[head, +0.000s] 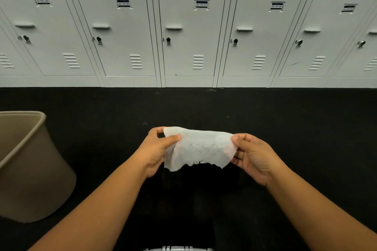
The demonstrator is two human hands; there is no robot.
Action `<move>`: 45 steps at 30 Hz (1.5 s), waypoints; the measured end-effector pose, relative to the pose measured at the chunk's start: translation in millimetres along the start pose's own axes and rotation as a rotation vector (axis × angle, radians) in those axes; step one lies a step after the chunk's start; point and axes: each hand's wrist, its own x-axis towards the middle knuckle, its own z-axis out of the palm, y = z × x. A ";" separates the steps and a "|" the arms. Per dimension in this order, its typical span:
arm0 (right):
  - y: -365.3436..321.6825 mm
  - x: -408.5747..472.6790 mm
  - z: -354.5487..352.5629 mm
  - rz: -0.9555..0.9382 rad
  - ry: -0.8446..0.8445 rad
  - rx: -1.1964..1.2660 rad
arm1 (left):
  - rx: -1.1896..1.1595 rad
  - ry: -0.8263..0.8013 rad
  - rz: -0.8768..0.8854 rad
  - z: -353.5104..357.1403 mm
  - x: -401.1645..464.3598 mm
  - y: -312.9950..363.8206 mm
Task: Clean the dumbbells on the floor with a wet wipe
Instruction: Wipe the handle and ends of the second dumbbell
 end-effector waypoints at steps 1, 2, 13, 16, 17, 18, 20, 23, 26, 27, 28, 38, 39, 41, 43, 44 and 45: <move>3.5 5.1 -1.6 0.006 0.047 0.008 | -0.006 0.025 0.001 -0.2 3.5 -1.7; 6.4 9.1 -3.2 0.012 0.083 0.022 | -0.020 0.035 0.009 -1.1 6.7 -3.6; 20.4 9.6 1.2 -0.165 -0.070 -0.770 | 0.493 -0.086 0.293 -6.7 22.9 8.1; 30.7 10.3 1.7 -0.163 -0.078 -1.024 | 1.174 -0.037 0.417 -4.1 36.0 20.5; 35.7 10.2 2.3 -0.144 -0.101 -1.033 | 1.264 -0.034 0.443 0.3 39.2 24.3; 42.1 9.5 2.5 -0.104 -0.116 -1.005 | 1.297 -0.046 0.455 6.1 43.8 26.2; 49.9 7.5 6.1 0.036 -0.129 -0.850 | 1.316 -0.104 0.478 18.9 51.5 32.0; 48.0 11.1 8.2 0.145 -0.109 -0.761 | 1.319 -0.231 0.471 39.8 66.9 36.2; 32.0 18.9 1.3 -0.067 -0.040 -1.203 | 1.413 -0.349 0.507 65.1 79.9 37.8; 25.4 20.7 0.4 -0.213 0.022 -1.341 | 1.440 -0.391 0.516 72.7 81.5 39.9; 19.9 23.4 -2.3 -0.367 0.111 -1.418 | 1.457 -0.437 0.521 80.9 82.4 41.4; 37.0 105.5 -36.7 -0.483 0.126 -1.373 | 1.576 -0.743 0.378 107.7 73.9 56.4; 40.0 106.3 -37.9 -0.499 0.133 -1.369 | 1.576 -0.792 0.342 108.8 71.0 57.3; 43.2 103.8 -39.4 -0.546 0.166 -1.357 | 1.559 -0.854 0.313 111.7 67.7 58.8; 44.6 100.2 -40.4 -0.561 0.185 -1.308 | 1.546 -0.848 0.331 115.1 71.3 58.8; 45.2 96.9 -41.0 -0.557 0.186 -1.280 | 1.549 -0.820 0.355 117.2 76.8 55.9; 45.7 94.2 -41.0 -0.564 0.189 -1.259 | 1.554 -0.780 0.385 119.7 85.1 52.0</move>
